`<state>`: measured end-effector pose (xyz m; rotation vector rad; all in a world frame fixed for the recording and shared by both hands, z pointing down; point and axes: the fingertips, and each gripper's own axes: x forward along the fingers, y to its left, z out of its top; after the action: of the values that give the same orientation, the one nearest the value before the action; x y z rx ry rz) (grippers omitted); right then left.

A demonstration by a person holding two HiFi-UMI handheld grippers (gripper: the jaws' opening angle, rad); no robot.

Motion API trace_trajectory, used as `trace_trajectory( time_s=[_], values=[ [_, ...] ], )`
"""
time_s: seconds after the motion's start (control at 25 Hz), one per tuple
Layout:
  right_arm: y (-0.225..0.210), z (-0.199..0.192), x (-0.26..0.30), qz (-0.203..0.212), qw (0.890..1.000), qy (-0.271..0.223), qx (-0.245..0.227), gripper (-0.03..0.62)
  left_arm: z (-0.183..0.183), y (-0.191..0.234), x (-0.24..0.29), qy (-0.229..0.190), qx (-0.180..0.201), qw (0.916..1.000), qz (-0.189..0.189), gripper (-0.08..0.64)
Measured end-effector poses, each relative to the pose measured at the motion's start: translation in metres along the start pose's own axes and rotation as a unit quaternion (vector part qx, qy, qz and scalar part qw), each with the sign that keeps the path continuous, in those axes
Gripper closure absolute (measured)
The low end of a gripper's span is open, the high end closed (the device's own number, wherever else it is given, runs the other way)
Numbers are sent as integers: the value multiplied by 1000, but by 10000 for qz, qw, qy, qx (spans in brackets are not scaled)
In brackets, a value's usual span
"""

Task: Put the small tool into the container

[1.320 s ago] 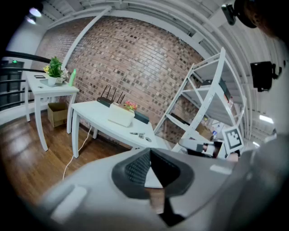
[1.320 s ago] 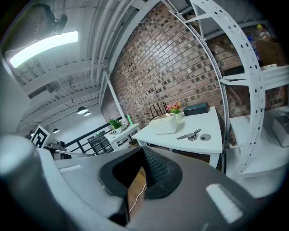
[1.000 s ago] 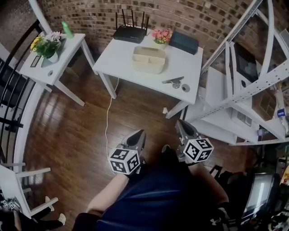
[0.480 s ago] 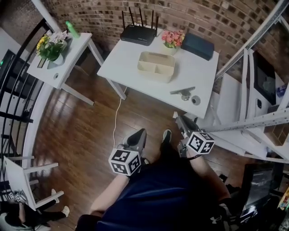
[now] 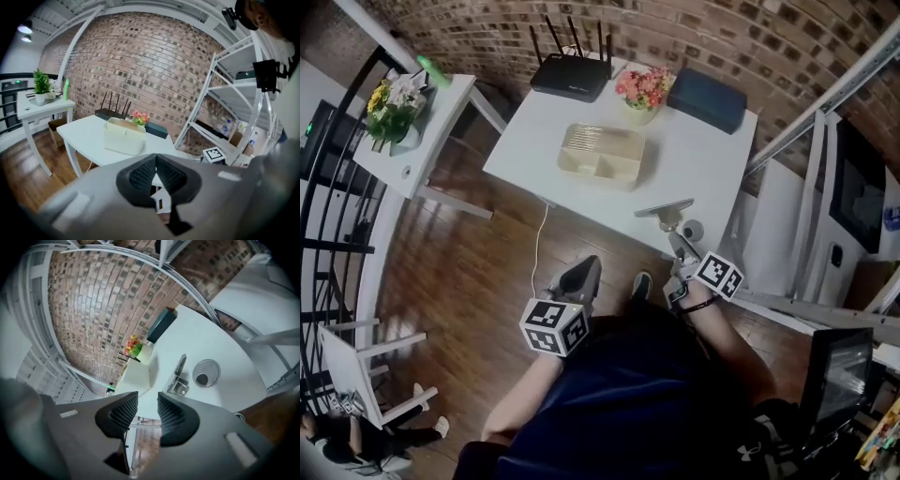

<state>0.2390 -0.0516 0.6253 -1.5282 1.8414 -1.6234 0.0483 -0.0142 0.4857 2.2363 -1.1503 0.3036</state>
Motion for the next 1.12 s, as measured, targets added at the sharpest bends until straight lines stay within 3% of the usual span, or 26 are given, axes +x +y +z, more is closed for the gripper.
trace_trajectory(
  time_s=[0.24, 0.72, 1.12],
  values=[
    [-39, 16, 25, -310, 9980, 38, 543, 446, 10, 3, 23, 79, -76, 9999, 19, 555],
    [-68, 14, 61, -857, 9935, -101, 742, 443, 23, 36, 27, 247, -3, 9995, -177, 555],
    [-69, 13, 69, -952, 9919, -68, 837, 526, 30, 59, 17, 168, -98, 9997, -160, 555]
  ],
)
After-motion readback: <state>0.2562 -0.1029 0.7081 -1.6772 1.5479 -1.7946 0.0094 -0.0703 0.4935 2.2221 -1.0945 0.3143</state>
